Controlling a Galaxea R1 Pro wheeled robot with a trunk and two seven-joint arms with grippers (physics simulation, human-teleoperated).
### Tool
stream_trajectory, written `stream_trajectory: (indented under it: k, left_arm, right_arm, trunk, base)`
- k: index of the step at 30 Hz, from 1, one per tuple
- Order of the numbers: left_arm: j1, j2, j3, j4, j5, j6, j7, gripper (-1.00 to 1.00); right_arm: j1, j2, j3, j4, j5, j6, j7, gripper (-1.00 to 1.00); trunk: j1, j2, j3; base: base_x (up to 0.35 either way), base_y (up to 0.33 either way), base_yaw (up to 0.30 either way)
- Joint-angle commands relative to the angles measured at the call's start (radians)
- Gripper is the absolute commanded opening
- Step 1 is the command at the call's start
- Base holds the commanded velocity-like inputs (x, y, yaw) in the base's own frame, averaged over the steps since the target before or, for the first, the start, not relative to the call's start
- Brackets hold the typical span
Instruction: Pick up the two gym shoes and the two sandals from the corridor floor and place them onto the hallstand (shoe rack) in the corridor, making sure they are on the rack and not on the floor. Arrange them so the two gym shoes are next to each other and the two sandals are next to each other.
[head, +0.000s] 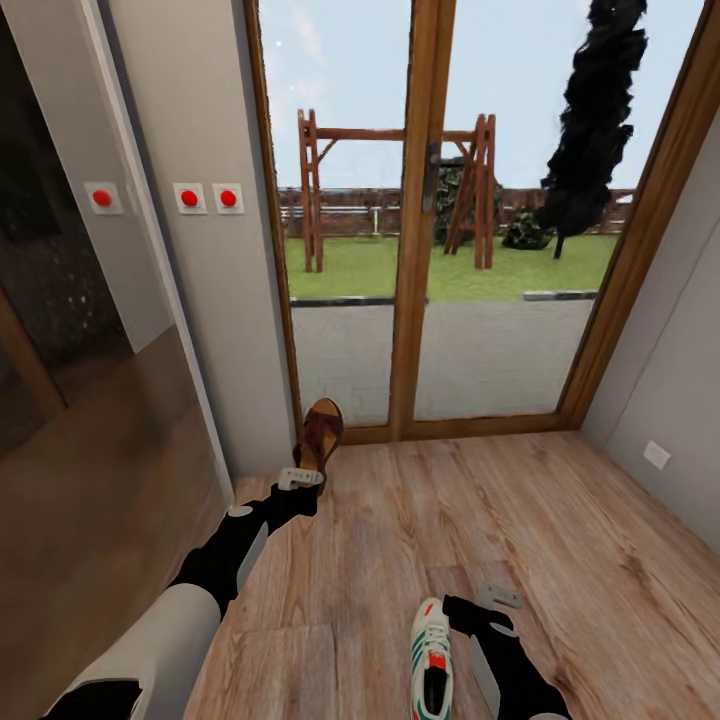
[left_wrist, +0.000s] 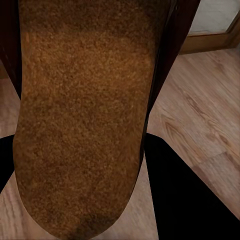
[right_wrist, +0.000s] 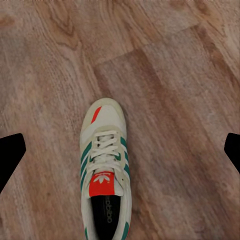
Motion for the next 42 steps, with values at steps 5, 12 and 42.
stream_trajectory:
  k: [5, 12, 42]
  left_arm:
    - [0.0, -0.001, 0.007, -0.002, -0.013, 0.004, -0.01, -1.0]
    - [0.0, -0.003, 0.001, -0.004, -0.013, 0.004, -0.009, -1.0]
    - [-0.025, -0.054, -0.006, -0.007, -0.015, 0.019, -0.018, -1.0]
  right_arm:
    - [0.0, 0.001, -0.006, -0.003, 0.01, 0.007, 0.001, 1.0]
    - [0.0, 0.001, -0.007, -0.003, 0.01, 0.007, 0.001, 1.0]
    - [0.0, 0.001, -0.007, -0.002, 0.01, 0.007, 0.001, 1.0]
  trunk:
    - [0.0, 0.0, -0.001]
    - [0.0, 0.0, -0.001]
    - [0.077, -0.14, -0.082]
  base:
    - [0.003, 0.003, 0.0]
    - [0.0, 0.0, 0.0]
    - [0.0, 0.0, 0.0]
